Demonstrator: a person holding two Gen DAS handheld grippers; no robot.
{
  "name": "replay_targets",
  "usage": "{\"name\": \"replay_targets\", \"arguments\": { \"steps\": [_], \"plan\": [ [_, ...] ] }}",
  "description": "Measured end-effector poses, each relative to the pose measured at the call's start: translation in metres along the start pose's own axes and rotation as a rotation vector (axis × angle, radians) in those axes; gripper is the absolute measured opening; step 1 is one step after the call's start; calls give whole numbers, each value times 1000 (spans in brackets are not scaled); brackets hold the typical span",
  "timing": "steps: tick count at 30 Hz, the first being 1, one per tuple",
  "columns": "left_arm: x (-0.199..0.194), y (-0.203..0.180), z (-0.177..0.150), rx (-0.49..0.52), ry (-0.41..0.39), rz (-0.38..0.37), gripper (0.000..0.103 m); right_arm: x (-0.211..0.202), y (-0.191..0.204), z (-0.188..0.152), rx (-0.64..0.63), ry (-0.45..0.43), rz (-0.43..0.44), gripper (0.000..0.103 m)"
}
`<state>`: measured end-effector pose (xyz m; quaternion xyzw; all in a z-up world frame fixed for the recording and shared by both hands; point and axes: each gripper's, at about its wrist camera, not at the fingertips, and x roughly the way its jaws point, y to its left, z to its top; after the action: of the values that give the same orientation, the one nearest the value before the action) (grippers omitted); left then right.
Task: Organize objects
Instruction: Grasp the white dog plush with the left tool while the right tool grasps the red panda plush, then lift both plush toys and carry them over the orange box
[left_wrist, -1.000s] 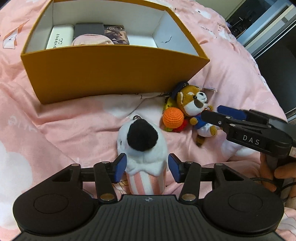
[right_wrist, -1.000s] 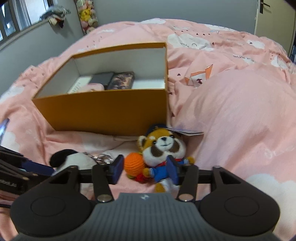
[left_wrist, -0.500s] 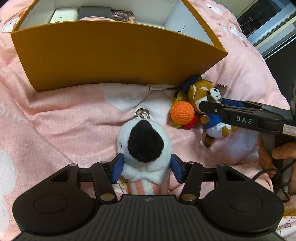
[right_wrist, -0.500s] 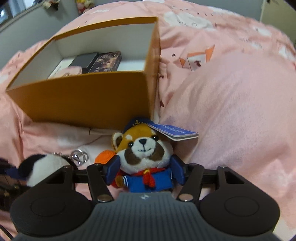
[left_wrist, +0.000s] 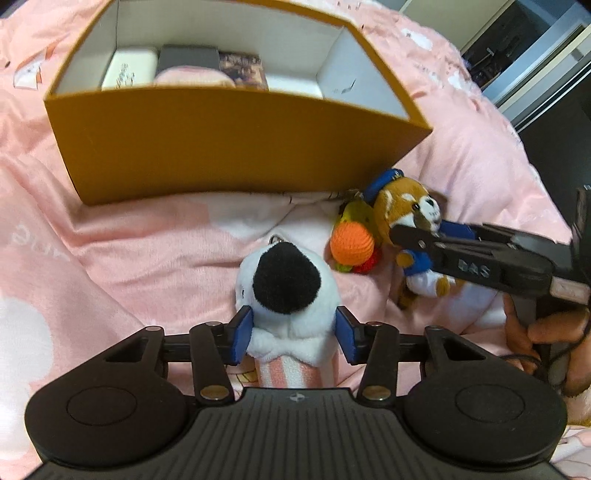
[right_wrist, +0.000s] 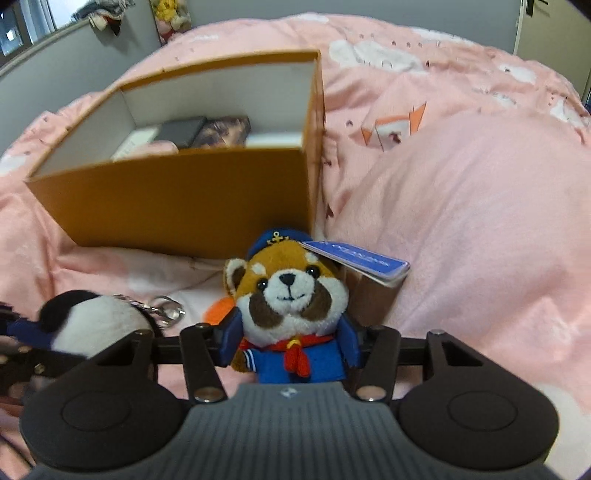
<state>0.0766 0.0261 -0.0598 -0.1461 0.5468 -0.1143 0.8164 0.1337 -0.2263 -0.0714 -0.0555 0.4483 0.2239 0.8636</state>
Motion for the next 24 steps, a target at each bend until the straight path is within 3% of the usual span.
{"name": "replay_targets", "arguments": {
  "steps": [6, 11, 16, 24],
  "plan": [
    [-21, -8, 5, 36, -91, -14, 51, -42, 10, 8, 8, -82, 81, 55],
    [-48, -11, 11, 22, -216, -21, 50, -69, 21, 23, 11, -149, 161, 55],
    [-80, -16, 22, 11, -340, -60, 50, -92, 33, 41, -4, -215, 203, 55],
    [-116, -30, 50, 30, -486, -50, 49, -123, 48, 75, -19, -345, 215, 55]
  ]
}}
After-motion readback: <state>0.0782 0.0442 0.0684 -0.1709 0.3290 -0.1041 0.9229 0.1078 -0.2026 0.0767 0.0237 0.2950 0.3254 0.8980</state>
